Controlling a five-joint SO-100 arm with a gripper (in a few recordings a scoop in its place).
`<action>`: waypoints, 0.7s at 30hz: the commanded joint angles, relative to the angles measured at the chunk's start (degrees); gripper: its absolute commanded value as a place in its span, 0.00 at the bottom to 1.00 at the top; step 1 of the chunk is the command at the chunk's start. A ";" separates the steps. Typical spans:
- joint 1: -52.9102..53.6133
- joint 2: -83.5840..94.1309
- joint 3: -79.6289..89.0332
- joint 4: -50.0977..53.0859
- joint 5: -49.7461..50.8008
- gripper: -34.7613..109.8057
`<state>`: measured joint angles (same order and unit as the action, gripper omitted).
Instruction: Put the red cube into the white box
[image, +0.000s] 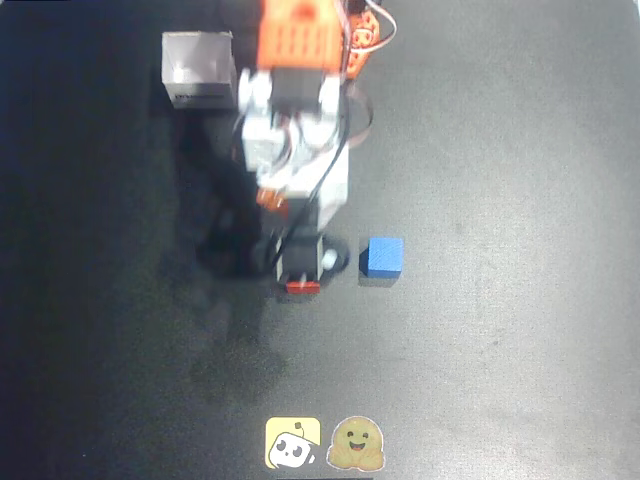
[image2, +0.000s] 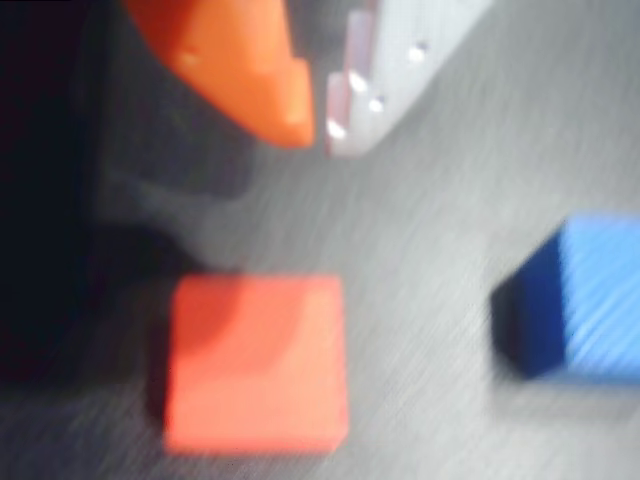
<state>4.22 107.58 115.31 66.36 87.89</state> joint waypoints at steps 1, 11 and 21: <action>0.35 -3.87 -5.10 -1.32 -0.53 0.24; 0.70 -9.32 -6.59 -3.87 -0.97 0.24; -0.35 -10.46 -6.86 -5.71 -0.79 0.41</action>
<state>4.48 96.94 111.09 61.26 87.19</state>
